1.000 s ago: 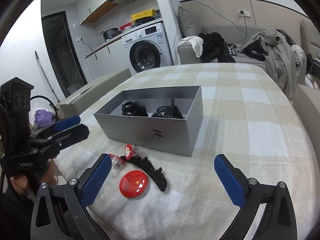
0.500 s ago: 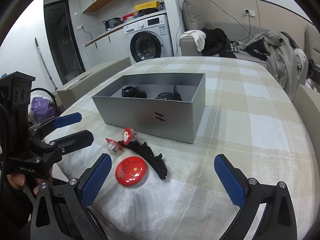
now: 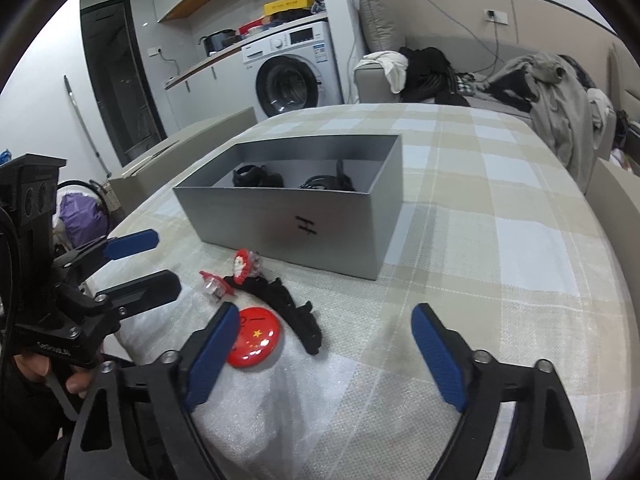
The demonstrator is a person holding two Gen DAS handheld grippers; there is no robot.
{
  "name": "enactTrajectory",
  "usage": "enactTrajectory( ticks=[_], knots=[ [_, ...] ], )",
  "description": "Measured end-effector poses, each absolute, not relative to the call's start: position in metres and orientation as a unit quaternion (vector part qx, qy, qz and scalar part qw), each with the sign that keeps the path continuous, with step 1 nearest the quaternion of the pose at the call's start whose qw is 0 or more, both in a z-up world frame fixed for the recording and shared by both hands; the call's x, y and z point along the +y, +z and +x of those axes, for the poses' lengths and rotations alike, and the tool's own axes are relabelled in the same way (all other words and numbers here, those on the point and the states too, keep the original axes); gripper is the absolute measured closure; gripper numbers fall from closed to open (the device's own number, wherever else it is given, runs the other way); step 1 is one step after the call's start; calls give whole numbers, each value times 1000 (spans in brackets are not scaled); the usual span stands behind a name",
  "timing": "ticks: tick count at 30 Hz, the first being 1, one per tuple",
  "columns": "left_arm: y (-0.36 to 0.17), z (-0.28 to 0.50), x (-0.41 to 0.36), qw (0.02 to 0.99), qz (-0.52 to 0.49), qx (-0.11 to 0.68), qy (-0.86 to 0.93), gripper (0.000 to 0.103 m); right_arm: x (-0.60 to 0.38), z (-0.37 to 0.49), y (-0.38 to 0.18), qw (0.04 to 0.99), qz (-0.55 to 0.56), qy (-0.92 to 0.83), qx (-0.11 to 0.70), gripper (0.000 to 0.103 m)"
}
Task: Organize jewelry
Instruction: 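Reach the right tool to a black hair clip and close on it, then lift the black clip with the right tool while the left tool reaches the clear plastic item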
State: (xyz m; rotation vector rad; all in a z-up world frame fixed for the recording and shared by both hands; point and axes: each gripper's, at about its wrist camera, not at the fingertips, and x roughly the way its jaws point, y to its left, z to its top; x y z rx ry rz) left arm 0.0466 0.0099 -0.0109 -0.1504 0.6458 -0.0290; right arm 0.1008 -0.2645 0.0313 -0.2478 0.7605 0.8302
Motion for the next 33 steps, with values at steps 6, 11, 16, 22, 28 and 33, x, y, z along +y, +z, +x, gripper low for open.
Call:
enactTrajectory(
  ticks=[6, 11, 16, 22, 28, 33],
  knots=[
    [-12, 46, 10, 944, -76, 321, -15, 1, -261, 96, 29, 831, -125, 407, 358, 40],
    [-13, 47, 8, 943, -73, 325, -16, 1, -259, 95, 26, 827, -128, 410, 362, 62],
    [-14, 46, 6, 942, -68, 328, -18, 1, -257, 95, 22, 824, -138, 406, 369, 88],
    [-14, 47, 6, 942, -66, 329, -18, 1, -264, 97, 31, 827, -127, 407, 366, 91],
    [-15, 48, 5, 941, -64, 332, -18, 1, -264, 95, 32, 811, -117, 437, 372, 90],
    [-16, 49, 4, 940, -62, 334, -18, 1, -256, 90, 23, 811, -144, 430, 371, 88]
  ],
)
